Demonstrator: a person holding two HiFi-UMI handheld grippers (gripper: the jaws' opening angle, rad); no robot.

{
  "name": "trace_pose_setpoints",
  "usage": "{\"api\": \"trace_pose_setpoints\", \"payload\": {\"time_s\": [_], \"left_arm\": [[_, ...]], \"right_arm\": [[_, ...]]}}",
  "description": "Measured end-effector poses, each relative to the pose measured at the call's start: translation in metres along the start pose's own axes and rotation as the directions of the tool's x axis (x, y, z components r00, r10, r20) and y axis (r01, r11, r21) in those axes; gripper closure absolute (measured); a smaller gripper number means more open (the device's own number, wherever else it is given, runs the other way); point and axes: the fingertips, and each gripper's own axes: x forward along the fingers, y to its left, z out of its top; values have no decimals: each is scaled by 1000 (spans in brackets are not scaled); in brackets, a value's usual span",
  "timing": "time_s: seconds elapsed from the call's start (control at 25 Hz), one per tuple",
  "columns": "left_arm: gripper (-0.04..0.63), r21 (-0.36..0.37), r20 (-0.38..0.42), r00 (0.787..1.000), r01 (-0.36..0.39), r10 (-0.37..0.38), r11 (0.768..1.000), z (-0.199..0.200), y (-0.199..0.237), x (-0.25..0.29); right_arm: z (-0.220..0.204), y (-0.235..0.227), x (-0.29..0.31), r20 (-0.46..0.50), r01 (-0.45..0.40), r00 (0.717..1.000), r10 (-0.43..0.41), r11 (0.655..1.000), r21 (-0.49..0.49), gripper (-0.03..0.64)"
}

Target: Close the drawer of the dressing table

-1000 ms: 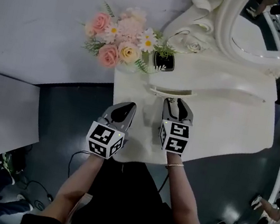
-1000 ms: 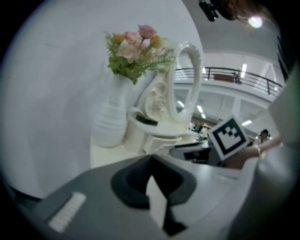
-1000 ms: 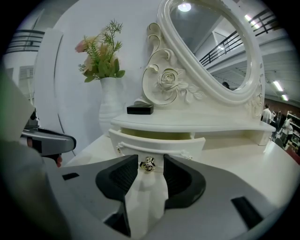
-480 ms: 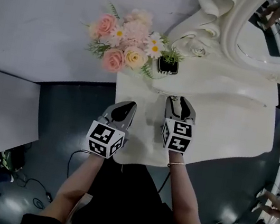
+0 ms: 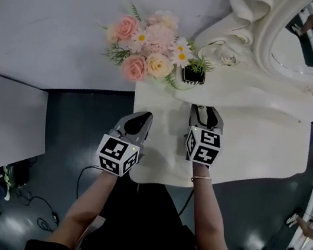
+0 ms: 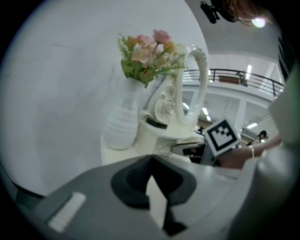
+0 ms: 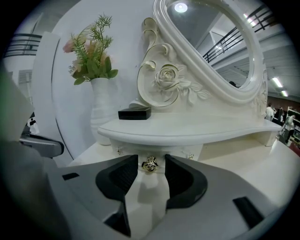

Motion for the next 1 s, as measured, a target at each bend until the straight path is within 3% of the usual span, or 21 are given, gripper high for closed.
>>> {"api": "trace_pose_setpoints", "payload": {"time_s": [0.32,1.0], "left_arm": [[591,19,6,1000,-18,18,1000,3,10,-5],[591,81,25,999,37,-40,996,12,-19,-19]], "right_arm": [[-3,3,1,-5,-16,1000,16,1000,-13,460],[-1,26,-68,81,-49,996,49,999,0,508]]}}
